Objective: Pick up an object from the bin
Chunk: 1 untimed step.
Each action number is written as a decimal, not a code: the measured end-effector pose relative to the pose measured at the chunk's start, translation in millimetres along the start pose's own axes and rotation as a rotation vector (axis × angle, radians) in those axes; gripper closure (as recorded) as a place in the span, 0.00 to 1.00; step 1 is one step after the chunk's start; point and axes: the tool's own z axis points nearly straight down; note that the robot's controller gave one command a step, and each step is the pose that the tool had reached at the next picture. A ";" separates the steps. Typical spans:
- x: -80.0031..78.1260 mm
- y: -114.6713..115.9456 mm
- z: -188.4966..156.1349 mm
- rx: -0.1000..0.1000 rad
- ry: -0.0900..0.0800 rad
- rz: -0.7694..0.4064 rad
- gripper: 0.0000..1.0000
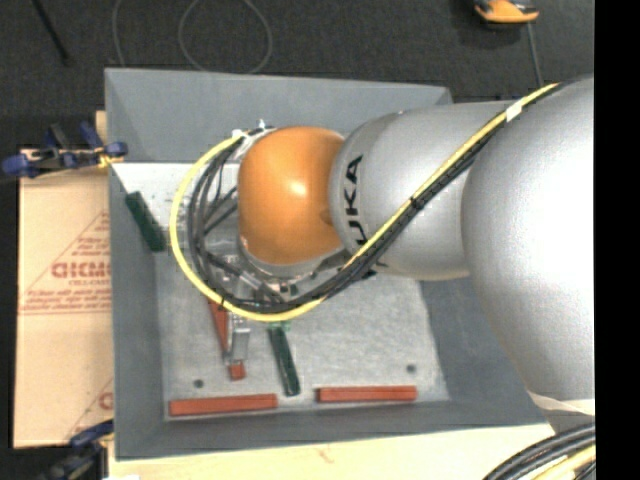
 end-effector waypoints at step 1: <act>-50.0 -14.9 60.9 0.002 -0.006 -0.053 0.00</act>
Offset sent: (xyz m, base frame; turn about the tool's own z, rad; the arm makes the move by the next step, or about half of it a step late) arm 0.0484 -0.0119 -0.0581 -0.0543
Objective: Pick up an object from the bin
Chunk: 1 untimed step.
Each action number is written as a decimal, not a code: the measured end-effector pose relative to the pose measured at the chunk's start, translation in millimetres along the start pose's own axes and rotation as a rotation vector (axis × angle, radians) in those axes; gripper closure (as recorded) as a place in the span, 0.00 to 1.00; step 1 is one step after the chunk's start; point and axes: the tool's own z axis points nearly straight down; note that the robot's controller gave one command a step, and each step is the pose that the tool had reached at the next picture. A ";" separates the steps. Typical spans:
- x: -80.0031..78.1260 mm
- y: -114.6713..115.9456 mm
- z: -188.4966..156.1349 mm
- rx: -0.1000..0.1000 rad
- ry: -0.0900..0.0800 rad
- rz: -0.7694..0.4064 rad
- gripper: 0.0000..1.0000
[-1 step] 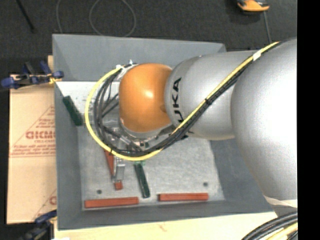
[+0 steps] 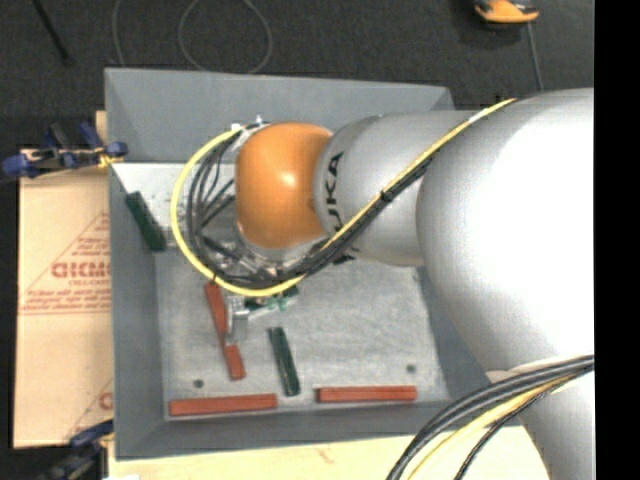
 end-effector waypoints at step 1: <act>-42.7 -82.6 27.7 0.001 -0.005 0.056 0.00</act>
Offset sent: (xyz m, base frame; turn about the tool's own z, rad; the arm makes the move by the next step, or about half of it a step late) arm 0.0442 -0.0732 -0.0270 0.0474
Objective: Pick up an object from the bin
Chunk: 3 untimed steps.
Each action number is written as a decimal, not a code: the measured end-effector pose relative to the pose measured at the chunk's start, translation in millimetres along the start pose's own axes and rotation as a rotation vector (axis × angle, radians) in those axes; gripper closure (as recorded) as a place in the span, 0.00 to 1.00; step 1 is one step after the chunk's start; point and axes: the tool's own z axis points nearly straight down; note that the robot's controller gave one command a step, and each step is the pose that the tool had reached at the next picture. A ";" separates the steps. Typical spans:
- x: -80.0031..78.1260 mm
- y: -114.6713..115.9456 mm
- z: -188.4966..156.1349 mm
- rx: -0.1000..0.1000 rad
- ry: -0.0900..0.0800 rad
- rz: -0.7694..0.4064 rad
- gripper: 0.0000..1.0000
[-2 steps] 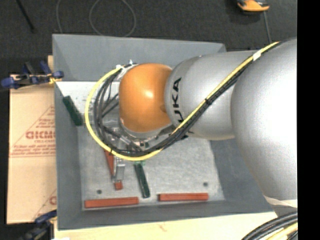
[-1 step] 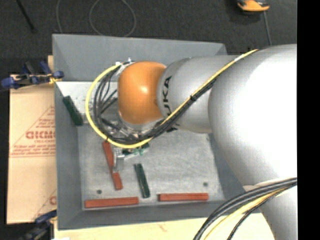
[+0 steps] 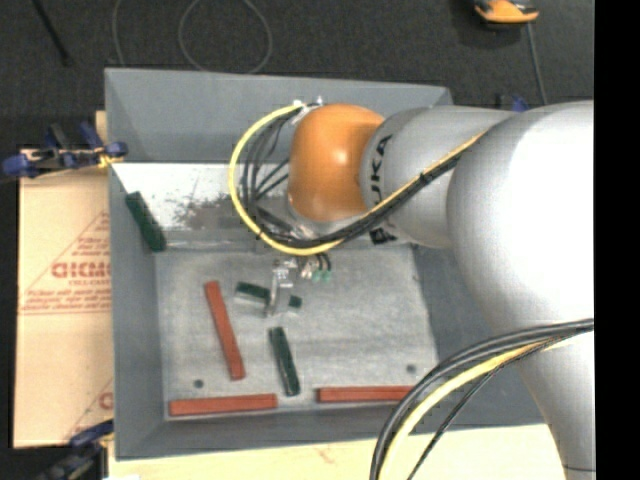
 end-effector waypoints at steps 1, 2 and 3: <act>1.1 5.6 -2.2 -0.004 0.000 -0.003 1.00; 34.7 -14.4 -127.6 -0.003 -0.006 -0.003 1.00; 7.1 9.1 -110.4 -0.003 0.000 -0.178 1.00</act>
Offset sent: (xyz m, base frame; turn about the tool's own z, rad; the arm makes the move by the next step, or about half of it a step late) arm 0.0000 0.0000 0.0000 0.0000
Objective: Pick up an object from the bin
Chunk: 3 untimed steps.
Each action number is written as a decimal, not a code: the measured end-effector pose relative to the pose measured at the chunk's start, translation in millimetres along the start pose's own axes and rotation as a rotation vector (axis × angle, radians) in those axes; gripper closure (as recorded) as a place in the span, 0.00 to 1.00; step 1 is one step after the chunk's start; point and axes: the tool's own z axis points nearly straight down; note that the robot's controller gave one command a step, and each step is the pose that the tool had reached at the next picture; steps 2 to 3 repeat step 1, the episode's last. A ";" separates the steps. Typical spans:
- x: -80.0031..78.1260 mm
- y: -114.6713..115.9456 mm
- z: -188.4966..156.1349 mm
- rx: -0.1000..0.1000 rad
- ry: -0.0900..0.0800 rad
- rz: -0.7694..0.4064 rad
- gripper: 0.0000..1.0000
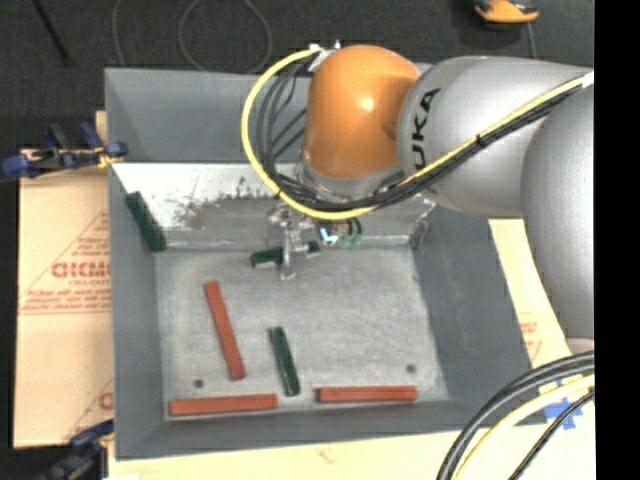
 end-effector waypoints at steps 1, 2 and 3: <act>21.1 9.9 -50.5 -0.001 -0.004 0.000 1.00; 21.1 9.9 -50.5 -0.001 -0.004 0.000 1.00; 21.1 9.9 -50.5 -0.001 -0.004 0.000 1.00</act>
Offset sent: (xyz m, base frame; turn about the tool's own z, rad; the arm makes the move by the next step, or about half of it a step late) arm -0.0240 0.0063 0.0460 0.0022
